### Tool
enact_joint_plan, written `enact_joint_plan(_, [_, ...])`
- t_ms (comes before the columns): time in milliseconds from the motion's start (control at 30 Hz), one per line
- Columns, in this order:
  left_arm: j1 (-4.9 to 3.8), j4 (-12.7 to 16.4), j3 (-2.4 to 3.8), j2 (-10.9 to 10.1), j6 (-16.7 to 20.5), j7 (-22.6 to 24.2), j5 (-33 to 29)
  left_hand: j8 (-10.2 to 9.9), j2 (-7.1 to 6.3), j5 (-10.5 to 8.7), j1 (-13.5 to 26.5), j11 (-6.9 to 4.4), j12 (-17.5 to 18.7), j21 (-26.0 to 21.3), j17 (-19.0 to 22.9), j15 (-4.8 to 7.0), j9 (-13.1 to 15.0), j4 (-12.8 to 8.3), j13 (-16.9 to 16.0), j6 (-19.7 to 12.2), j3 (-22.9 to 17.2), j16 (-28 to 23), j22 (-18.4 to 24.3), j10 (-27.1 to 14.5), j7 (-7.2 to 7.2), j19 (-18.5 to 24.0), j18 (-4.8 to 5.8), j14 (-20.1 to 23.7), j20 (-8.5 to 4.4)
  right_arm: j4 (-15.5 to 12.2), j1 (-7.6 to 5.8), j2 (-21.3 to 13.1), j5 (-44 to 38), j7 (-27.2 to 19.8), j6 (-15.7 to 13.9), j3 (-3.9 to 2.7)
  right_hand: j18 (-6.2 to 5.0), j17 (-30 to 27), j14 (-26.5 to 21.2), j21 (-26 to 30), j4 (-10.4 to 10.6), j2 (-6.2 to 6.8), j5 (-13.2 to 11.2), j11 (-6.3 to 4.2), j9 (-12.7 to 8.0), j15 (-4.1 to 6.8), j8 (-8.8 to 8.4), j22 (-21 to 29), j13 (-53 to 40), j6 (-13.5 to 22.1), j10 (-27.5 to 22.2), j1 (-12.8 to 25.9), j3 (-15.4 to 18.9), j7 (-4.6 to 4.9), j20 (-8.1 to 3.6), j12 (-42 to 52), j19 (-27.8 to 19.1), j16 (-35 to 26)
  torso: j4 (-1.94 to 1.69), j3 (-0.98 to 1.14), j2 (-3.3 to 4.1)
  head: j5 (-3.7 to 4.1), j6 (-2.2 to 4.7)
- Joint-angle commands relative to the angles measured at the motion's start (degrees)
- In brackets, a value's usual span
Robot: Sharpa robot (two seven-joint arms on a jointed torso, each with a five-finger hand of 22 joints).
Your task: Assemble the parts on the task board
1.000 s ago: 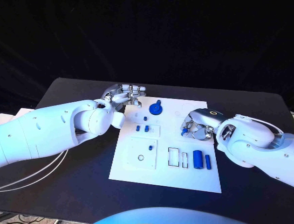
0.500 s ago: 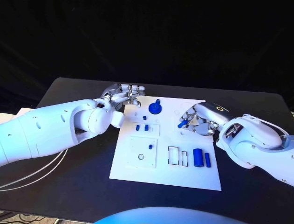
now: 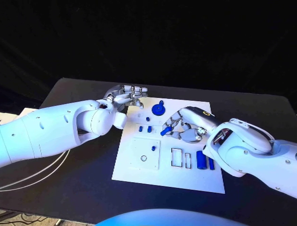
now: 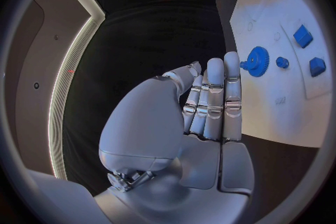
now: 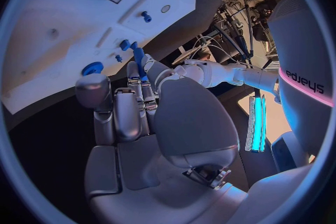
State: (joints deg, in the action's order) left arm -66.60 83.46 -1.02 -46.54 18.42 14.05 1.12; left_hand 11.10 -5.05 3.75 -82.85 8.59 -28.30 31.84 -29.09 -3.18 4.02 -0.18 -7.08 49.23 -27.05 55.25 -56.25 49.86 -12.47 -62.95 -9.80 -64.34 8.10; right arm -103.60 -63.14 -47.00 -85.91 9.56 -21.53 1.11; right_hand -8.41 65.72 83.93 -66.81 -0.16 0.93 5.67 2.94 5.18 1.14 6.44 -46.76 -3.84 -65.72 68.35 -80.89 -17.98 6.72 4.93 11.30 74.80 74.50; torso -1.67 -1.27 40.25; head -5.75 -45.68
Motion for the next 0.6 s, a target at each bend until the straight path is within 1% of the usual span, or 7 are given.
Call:
enact_joint_plan(33, [0.03, 0.1, 0.04, 0.2, -1.2, 0.2, 0.2, 0.3, 0.15, 0.17, 0.3, 0.09, -0.3, 0.2, 0.1, 0.06, 0.1, -0.1, 0.1, -0.5, 0.3, 0.2, 0.0, -0.4, -0.83, 0.2, -0.64, 0.3, 0.39, 0.5, 0.62, 1.9, -1.0, -0.7, 4.3, 0.07, 0.77, -0.3, 2.1, 0.3, 0.3, 0.00, -0.2, 0.41, 0.5, 0.22, 0.10, 0.3, 0.1, 0.1, -0.2, 0.4, -0.3, 0.32, -0.30, -0.5, -0.3, -0.2, -0.04, -0.20, -0.07, -0.22, 0.12])
enact_joint_plan(167, [0.04, 0.2, 0.04, 0.2, -1.2, 0.2, 0.2, 0.3, 0.15, 0.17, 0.3, 0.09, -0.3, 0.2, 0.1, 0.06, 0.1, -0.1, 0.1, -0.5, 0.3, 0.2, 0.0, -0.4, -0.83, 0.2, -0.64, 0.3, 0.39, 1.5, 1.83, 4.5, -3.2, -0.8, 5.8, 0.10, 0.77, -0.3, 2.1, 0.3, 0.4, 0.02, -0.3, 0.47, 0.5, 0.19, 0.04, 0.3, 0.1, 0.2, -0.2, 0.6, -0.3, 0.35, -0.26, -0.6, -0.3, -0.2, -0.25, -0.23, -0.08, -0.40, -0.01])
enact_joint_plan(300, [0.04, 0.3, 0.04, 0.4, -1.2, 0.2, 0.2, 0.3, 0.16, 0.18, 0.2, 0.08, -0.3, 0.2, 0.1, 0.06, 0.1, -0.1, 0.1, -0.5, 0.2, 0.2, 0.0, -0.5, -0.82, 0.2, -0.65, 0.3, 0.39, 2.4, 2.81, 6.5, -4.4, -1.0, 7.1, 0.18, 0.78, -0.1, 2.1, 0.3, 0.4, -0.03, -0.3, 0.44, 0.5, 0.19, 0.04, 0.2, 0.1, 0.2, -0.2, 0.5, -0.4, 0.33, -0.25, -0.6, -0.3, -0.1, -0.28, -0.32, -0.02, -0.58, -0.20])
enact_joint_plan(400, [0.04, 0.4, 0.04, 0.4, -1.2, 0.3, 0.2, 0.3, 0.16, 0.18, 0.2, 0.08, -0.3, 0.2, 0.1, 0.06, 0.1, -0.1, 0.1, -0.5, 0.2, 0.2, 0.0, -0.5, -0.82, 0.2, -0.65, 0.3, 0.39, 2.7, 3.40, 7.5, -4.9, -1.1, 7.9, 0.21, 0.79, -0.1, 2.1, 0.2, 0.4, -0.05, -0.4, 0.41, 0.5, 0.19, 0.04, 0.1, 0.0, 0.2, -0.2, 0.5, -0.4, 0.31, -0.25, -0.6, -0.3, 0.0, -0.25, -0.26, -0.02, -0.74, -0.26])
enact_joint_plan(433, [0.05, 0.4, 0.04, 0.4, -1.3, 0.2, 0.2, 0.3, 0.16, 0.18, 0.2, 0.08, -0.3, 0.2, 0.1, 0.06, 0.1, -0.1, 0.1, -0.5, 0.2, 0.2, 0.0, -0.5, -0.82, 0.2, -0.65, 0.3, 0.39, 2.8, 3.63, 7.9, -5.1, -1.1, 8.3, 0.22, 0.79, -0.1, 2.1, 0.2, 0.3, -0.05, -0.3, 0.41, 0.5, 0.20, 0.05, 0.1, 0.0, 0.2, -0.2, 0.4, -0.4, 0.31, -0.24, -0.7, -0.3, 0.0, -0.12, -0.13, -0.03, -0.99, -0.30])
enact_joint_plan(467, [0.05, 0.5, 0.04, 0.5, -1.3, 0.2, 0.2, 0.3, 0.16, 0.18, 0.2, 0.08, -0.3, 0.2, 0.1, 0.06, 0.1, -0.1, 0.1, -0.5, 0.2, 0.2, 0.0, -0.5, -0.82, 0.2, -0.65, 0.3, 0.39, 2.9, 3.79, 8.1, -5.2, -0.9, 8.7, 0.23, 0.79, -0.1, 2.1, 0.2, 0.3, -0.05, -0.3, 0.41, 0.5, 0.20, 0.05, 0.1, 0.0, 0.2, -0.2, 0.4, -0.4, 0.31, -0.24, -0.7, -0.3, 0.0, -0.10, -0.10, -0.03, -1.05, -0.32])
enact_joint_plan(600, [0.05, 0.5, 0.04, 0.5, -1.3, 0.2, 0.2, 0.3, 0.16, 0.18, 0.2, 0.08, -0.3, 0.2, 0.1, 0.06, 0.1, -0.1, 0.1, -0.5, 0.2, 0.2, 0.0, -0.5, -0.82, 0.2, -0.65, 0.3, 0.39, 3.5, 4.34, 8.9, -5.4, -0.3, 9.8, 0.24, 0.79, -0.1, 2.1, 0.2, 0.3, -0.04, -0.4, 0.41, 0.5, 0.20, 0.04, 0.1, 0.0, 0.2, -0.2, 0.4, -0.4, 0.31, -0.24, -0.7, -0.3, 0.0, -0.10, -0.15, -0.04, -1.16, -0.60])
